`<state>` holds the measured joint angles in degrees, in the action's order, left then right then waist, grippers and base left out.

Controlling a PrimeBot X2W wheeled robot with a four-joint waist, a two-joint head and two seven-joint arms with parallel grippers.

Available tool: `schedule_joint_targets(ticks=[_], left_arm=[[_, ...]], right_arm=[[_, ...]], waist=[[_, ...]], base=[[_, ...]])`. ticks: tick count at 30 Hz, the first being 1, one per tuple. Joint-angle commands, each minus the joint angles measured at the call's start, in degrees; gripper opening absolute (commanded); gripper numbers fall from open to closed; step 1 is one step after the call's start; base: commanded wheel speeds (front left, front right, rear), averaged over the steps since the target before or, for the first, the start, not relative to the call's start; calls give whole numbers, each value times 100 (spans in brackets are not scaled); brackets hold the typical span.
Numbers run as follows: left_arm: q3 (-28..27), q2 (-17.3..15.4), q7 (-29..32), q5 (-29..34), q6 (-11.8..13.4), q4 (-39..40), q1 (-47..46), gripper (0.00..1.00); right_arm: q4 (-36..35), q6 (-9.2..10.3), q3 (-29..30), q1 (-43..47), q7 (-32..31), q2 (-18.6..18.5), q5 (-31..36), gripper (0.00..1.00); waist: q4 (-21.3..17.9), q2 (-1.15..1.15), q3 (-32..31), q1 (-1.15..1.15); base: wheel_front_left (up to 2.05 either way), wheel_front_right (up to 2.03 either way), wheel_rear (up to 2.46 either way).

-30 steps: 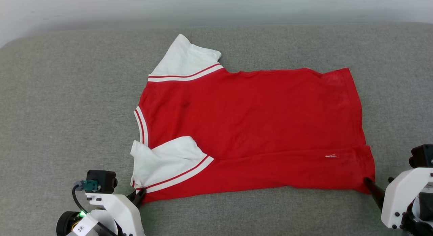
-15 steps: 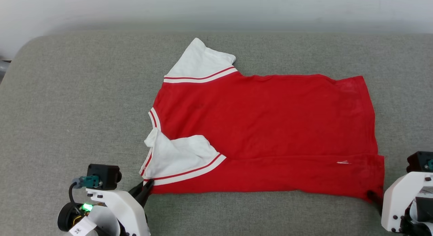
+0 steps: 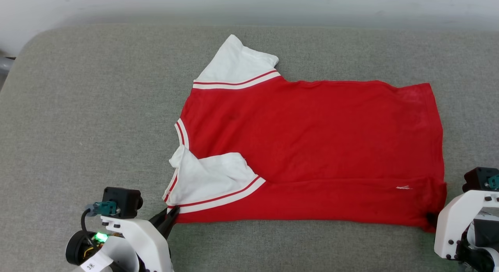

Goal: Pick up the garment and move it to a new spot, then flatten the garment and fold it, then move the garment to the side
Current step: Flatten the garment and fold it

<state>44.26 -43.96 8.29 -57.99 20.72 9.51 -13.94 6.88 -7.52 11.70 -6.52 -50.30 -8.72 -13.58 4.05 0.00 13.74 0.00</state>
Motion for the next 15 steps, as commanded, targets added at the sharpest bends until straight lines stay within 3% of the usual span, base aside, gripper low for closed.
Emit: schedule_joint_targets(ticks=[1,15], left_arm=[[19,-13,8,23,-1,-31,7,0],[273,-33,104,-96,-115,-178,403,0]], right_arm=[[223,8,-62,101,-13,16,35,0],[-212,9,118,392,-177,-469,-172,0]], waist=[[-9,0,-39,0],[-81,0,-632,0]], base=[[0,0,0],[0,0,0]])
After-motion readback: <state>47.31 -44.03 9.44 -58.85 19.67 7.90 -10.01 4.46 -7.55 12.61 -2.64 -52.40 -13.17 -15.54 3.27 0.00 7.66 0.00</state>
